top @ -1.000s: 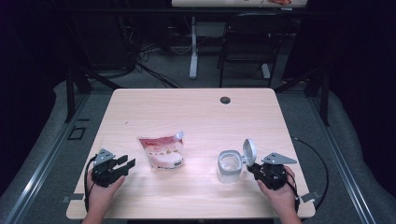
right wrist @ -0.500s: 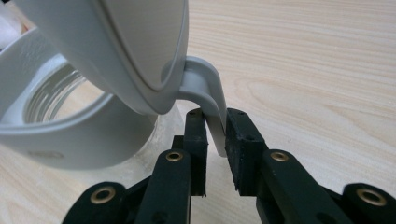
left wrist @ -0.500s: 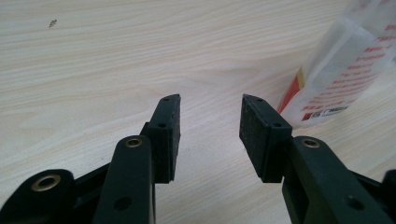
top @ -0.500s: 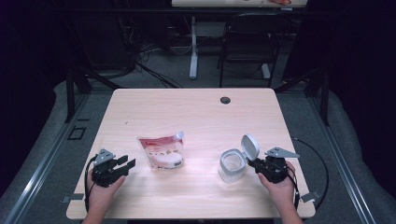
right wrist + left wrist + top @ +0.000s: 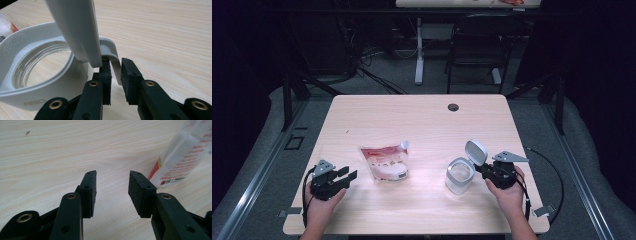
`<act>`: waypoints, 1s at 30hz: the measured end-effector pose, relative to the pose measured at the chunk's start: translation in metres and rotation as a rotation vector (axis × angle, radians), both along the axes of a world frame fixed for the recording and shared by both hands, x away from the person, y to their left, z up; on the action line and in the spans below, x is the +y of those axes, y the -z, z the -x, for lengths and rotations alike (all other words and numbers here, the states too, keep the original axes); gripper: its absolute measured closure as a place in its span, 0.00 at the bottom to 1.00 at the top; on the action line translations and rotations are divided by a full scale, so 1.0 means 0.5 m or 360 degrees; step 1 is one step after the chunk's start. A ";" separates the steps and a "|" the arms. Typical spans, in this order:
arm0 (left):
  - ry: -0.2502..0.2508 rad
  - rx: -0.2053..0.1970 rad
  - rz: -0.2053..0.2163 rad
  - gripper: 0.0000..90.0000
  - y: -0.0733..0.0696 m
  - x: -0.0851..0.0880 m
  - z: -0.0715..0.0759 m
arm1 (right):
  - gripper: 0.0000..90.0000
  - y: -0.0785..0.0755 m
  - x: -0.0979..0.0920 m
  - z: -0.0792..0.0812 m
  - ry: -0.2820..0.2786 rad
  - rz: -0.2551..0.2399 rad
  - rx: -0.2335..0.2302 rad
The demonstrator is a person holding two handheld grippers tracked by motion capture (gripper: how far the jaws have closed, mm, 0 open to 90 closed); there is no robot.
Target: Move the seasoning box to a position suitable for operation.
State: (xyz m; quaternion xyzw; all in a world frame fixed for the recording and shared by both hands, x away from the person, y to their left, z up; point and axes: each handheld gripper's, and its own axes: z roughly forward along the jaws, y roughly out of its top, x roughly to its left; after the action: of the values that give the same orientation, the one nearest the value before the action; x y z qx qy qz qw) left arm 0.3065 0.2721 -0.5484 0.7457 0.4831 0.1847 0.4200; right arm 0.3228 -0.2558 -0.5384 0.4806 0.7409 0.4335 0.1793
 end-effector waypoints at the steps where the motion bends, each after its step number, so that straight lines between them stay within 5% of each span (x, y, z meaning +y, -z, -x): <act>1: 0.0004 -0.0001 0.0001 0.65 -0.001 0.000 0.001 | 0.86 -0.001 0.000 0.002 0.0004 0.0000 -0.0005; 8: 0.0036 -0.0024 0.0008 0.63 -0.015 0.001 0.005 | 0.80 -0.017 -0.013 0.025 -0.0005 0.0024 -0.0024; 11: 0.0068 -0.0038 0.0002 0.62 -0.028 0.000 0.010 | 0.74 -0.033 -0.026 0.046 0.0036 0.0098 -0.0081; 14: 0.0100 -0.0079 -0.0021 0.62 -0.042 -0.001 0.014 | 0.70 -0.042 -0.038 0.057 0.0032 -0.0014 -0.0048; 17: 0.0149 -0.0038 -0.0018 0.65 -0.060 0.001 0.012 | 0.65 -0.045 -0.040 0.068 0.0071 -0.0020 -0.0082; 19: 0.0141 -0.0053 -0.0023 0.65 -0.067 0.003 0.013 | 0.72 -0.048 -0.038 0.075 0.0072 0.0003 -0.0077; 23: 0.0196 -0.0091 0.0070 0.66 -0.108 0.010 0.020 | 0.71 -0.059 -0.024 0.088 0.0021 0.0072 -0.0130; 30: 0.0235 -0.0070 0.0077 0.63 -0.152 0.003 0.024 | 0.69 -0.087 -0.009 0.100 -0.0020 0.0060 -0.0159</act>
State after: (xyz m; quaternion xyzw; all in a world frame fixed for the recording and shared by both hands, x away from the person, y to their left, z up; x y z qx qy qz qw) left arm 0.2947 0.2738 -0.4725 0.7648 0.4216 0.1578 0.4609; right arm 0.2728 -0.2601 -0.4951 0.4503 0.7419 0.4443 0.2224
